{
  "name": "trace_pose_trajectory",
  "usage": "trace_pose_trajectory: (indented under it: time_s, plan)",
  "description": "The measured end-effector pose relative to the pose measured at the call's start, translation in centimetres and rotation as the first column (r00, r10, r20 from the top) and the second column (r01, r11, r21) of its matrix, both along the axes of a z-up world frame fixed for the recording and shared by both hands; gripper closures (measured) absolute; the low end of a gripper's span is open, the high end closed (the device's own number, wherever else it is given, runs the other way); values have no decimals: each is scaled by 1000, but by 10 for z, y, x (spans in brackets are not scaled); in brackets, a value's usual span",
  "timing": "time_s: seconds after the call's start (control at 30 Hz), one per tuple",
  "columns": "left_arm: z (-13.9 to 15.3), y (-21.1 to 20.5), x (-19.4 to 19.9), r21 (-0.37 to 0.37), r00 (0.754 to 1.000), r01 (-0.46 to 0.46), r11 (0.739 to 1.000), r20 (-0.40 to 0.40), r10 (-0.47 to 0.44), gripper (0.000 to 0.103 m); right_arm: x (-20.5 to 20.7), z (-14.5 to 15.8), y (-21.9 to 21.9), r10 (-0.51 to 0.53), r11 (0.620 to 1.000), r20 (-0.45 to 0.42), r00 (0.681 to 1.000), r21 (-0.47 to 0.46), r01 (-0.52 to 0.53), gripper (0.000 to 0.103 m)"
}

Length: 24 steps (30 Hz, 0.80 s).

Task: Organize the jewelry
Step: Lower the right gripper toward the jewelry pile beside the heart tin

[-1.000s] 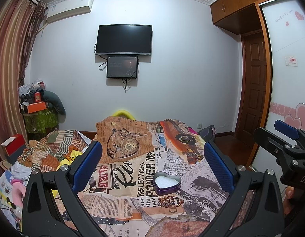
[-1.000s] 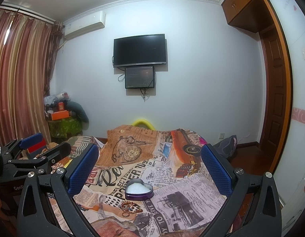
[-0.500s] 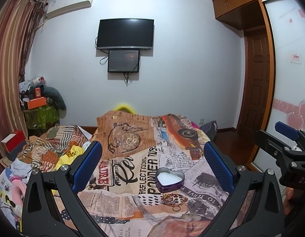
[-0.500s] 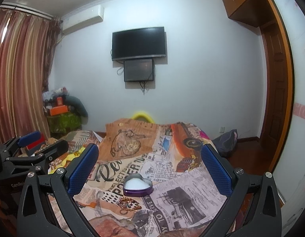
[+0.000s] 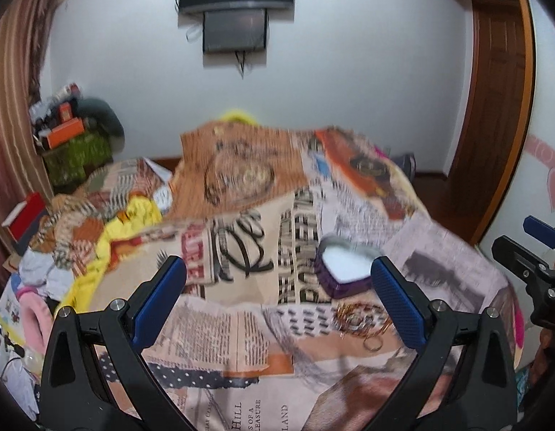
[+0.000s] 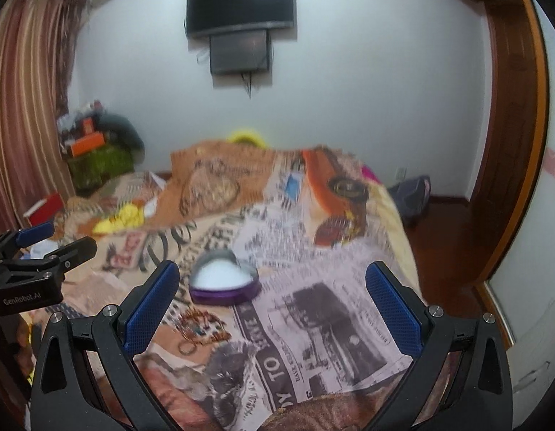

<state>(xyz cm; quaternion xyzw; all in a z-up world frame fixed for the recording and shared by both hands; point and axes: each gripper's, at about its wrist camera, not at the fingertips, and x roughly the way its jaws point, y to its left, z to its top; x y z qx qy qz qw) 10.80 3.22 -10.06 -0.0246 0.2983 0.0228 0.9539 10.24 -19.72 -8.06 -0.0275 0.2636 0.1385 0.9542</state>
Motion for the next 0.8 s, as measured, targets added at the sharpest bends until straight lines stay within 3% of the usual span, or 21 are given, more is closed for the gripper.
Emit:
trace_pose_trajectory:
  time_s: [0.3, 0.43, 0.63, 0.8]
  plan:
    - [-60, -2, 33, -37, 975, 65, 997, -210, -71, 24, 29, -45, 5, 66, 997, -167, 984, -33, -72, 4]
    - [-76, -7, 39, -63, 957, 106, 992, -266, -119, 32, 43, -61, 5, 105, 994, -242, 965, -14, -111, 19]
    - [-92, -17, 48, -95, 921, 169, 981, -339, -191, 58, 53, -73, 12, 181, 983, -323, 929, 26, -182, 39]
    - [-100, -27, 55, -106, 904, 220, 970, -351, -243, 71, 56, -78, 25, 245, 968, -350, 904, 33, -249, 51]
